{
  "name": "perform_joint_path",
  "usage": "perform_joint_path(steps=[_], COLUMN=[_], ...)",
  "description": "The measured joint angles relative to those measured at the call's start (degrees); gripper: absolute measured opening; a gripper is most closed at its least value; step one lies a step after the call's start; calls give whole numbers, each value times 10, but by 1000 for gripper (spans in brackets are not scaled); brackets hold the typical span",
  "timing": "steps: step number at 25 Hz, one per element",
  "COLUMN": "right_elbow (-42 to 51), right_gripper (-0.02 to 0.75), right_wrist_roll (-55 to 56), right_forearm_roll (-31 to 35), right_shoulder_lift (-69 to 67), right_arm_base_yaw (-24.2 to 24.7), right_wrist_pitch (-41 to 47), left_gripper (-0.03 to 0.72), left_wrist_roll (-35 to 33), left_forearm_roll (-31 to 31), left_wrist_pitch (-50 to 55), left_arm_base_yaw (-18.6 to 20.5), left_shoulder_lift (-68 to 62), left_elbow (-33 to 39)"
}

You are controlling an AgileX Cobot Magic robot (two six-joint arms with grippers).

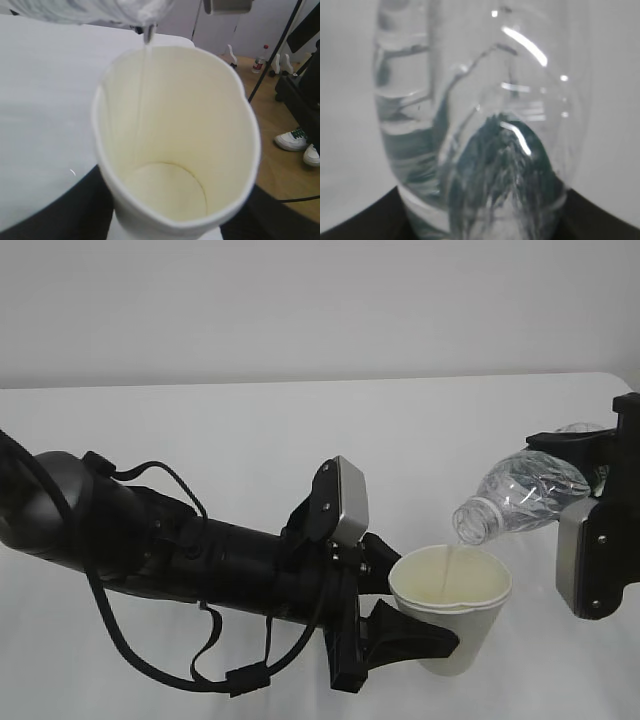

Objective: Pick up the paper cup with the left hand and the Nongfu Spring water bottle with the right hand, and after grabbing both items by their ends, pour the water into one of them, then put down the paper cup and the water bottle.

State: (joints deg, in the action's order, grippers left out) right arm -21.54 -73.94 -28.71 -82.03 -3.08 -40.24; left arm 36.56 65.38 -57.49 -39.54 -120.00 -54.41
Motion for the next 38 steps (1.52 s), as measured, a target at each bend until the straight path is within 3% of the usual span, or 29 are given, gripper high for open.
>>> perform_joint_path(steps=[38], right_elbow=[0], right_gripper=[369], right_wrist_roll=[-9], right_forearm_roll=[0], right_shoulder_lift=[0], right_arm_base_yaw=[0], right_wrist_pitch=[-2], left_gripper=[426], left_wrist_roll=[0], left_forearm_roll=[0], left_wrist_pitch=[0], left_arm_base_yaw=[0], left_shoulder_lift=[0], left_elbow=[0])
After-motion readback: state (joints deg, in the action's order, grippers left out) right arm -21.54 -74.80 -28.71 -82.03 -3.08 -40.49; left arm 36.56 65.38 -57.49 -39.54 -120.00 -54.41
